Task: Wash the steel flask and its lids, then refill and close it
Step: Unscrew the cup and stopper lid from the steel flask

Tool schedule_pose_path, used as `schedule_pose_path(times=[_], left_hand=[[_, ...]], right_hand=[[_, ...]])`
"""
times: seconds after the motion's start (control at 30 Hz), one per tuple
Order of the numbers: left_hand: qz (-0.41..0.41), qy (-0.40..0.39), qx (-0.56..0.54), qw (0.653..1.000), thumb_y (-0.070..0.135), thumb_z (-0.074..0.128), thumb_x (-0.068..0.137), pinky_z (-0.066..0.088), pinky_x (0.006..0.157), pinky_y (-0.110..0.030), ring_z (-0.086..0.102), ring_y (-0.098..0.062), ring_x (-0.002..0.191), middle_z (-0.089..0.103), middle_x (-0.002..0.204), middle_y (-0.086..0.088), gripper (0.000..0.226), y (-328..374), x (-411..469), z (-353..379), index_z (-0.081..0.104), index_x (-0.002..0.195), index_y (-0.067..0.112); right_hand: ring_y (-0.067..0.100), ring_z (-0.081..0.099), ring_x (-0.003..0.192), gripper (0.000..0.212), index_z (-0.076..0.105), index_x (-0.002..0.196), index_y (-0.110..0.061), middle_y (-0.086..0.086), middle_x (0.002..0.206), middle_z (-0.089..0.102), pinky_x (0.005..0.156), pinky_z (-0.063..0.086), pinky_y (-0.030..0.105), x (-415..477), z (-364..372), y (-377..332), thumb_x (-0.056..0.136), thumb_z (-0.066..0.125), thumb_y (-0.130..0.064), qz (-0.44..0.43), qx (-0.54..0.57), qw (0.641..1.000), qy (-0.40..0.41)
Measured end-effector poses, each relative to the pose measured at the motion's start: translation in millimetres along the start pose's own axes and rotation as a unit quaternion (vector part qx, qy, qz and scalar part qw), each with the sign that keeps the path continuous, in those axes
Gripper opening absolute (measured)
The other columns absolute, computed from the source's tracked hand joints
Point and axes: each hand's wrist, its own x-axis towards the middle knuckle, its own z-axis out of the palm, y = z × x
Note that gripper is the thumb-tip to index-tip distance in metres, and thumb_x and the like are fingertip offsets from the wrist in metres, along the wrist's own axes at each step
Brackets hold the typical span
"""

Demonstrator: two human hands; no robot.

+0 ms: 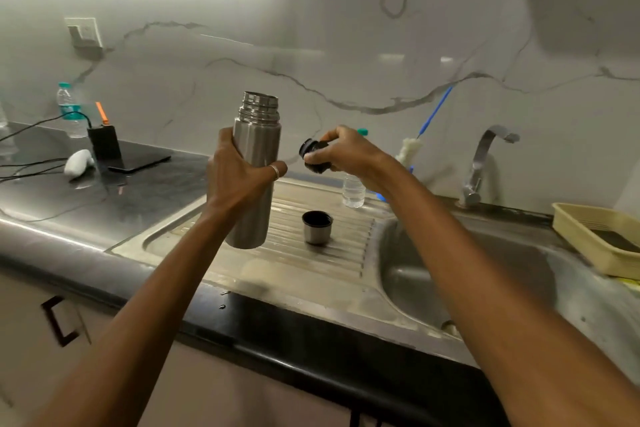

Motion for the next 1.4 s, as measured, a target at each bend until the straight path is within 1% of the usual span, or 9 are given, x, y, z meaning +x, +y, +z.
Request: schedule_pose_path(times=[0.13,0.33,0.57,0.83,0.97,1.07,1.13,1.27,1.4], left_hand=[[-0.006,0.005,0.02,1.0,0.034,0.088,0.068,0.041,0.069,-0.018,0.056,-0.018,0.087,0.052,0.105,-0.003,0.08,-19.8,5.5,-14.9,0.043,0.129,0.008],[-0.018,0.016,0.028,0.999,0.038,0.085,0.064,0.044,0.067,-0.02,0.058,-0.015,0.082,0.053,0.093,0.007,0.071,-47.1,8.9,-23.3,0.044,0.119,0.017],[-0.021,0.023,0.056,0.998,0.027,0.087,0.072,0.042,0.067,-0.02,0.058,-0.022,0.087,0.056,0.102,-0.001,0.071,-64.8,11.7,-21.8,0.046,0.127,0.009],[-0.025,0.013,0.059,0.998,0.026,0.087,0.073,0.041,0.068,-0.019,0.057,-0.021,0.088,0.055,0.103,-0.002,0.071,-70.1,13.8,-16.2,0.046,0.128,0.008],[-0.021,0.004,0.053,0.998,0.026,0.087,0.073,0.04,0.066,-0.016,0.057,-0.019,0.086,0.055,0.102,0.0,0.07,-65.9,14.1,-16.4,0.046,0.127,0.009],[-0.017,-0.004,0.052,0.999,0.027,0.087,0.073,0.042,0.066,-0.018,0.056,-0.016,0.082,0.055,0.098,0.001,0.068,-53.9,14.5,-15.7,0.046,0.125,0.011],[-0.016,-0.011,0.04,0.999,0.034,0.087,0.068,0.047,0.069,-0.022,0.057,-0.017,0.084,0.055,0.098,0.001,0.073,-42.7,16.3,-12.7,0.045,0.124,0.013],[0.002,-0.042,0.022,0.999,0.053,0.076,0.055,0.054,0.076,-0.034,0.061,-0.021,0.087,0.054,0.096,0.006,0.078,-12.0,14.6,4.6,0.041,0.118,0.024],[0.035,-0.088,0.047,0.994,0.034,0.088,0.07,0.042,0.066,-0.018,0.059,-0.021,0.087,0.056,0.103,-0.001,0.075,22.8,5.3,40.3,0.044,0.128,0.014]], right_hand=[[0.029,0.069,0.101,0.037,0.06,0.103,-0.012,0.015,0.101,0.071,0.087,0.06,0.049,21.9,47.8,5.6,0.072,0.079,-0.022,0.013,-0.091,0.994,-0.057],[0.021,0.066,0.079,0.021,0.07,0.087,-0.008,0.004,0.082,0.069,0.062,0.051,0.035,44.3,95.8,27.2,0.074,0.077,-0.023,0.009,-0.232,0.967,-0.107],[0.013,0.044,0.072,0.034,0.05,0.072,-0.017,-0.003,0.076,0.051,0.075,0.03,0.036,61.1,122.8,53.6,0.077,0.082,-0.029,0.044,-0.319,0.937,-0.133],[0.02,0.049,0.09,0.037,0.051,0.08,-0.019,-0.003,0.083,0.053,0.081,0.03,0.039,69.9,128.2,58.4,0.078,0.082,-0.038,0.044,-0.326,0.933,-0.146],[0.022,0.054,0.1,0.047,0.059,0.111,-0.014,0.002,0.109,0.06,0.089,0.046,0.04,66.2,117.0,55.0,0.083,0.078,-0.047,0.015,-0.302,0.945,-0.124],[0.018,0.048,0.077,0.029,0.058,0.087,-0.016,0.001,0.083,0.053,0.063,0.041,0.03,55.0,96.4,49.2,0.09,0.071,-0.042,-0.022,-0.255,0.964,-0.073],[0.017,0.043,0.07,0.031,0.055,0.079,-0.016,0.002,0.075,0.05,0.058,0.035,0.032,44.9,80.2,45.3,0.092,0.068,-0.04,-0.03,-0.23,0.972,-0.042],[0.025,0.063,0.096,0.037,0.066,0.112,-0.005,0.011,0.105,0.068,0.084,0.053,0.04,18.4,39.0,47.9,0.095,0.065,-0.038,-0.035,-0.178,0.983,0.014],[0.014,0.064,0.097,0.034,0.069,0.114,-0.013,-0.003,0.102,0.069,0.089,0.054,0.034,-19.6,-13.8,69.4,0.096,0.063,-0.042,-0.021,-0.167,0.985,0.044]])
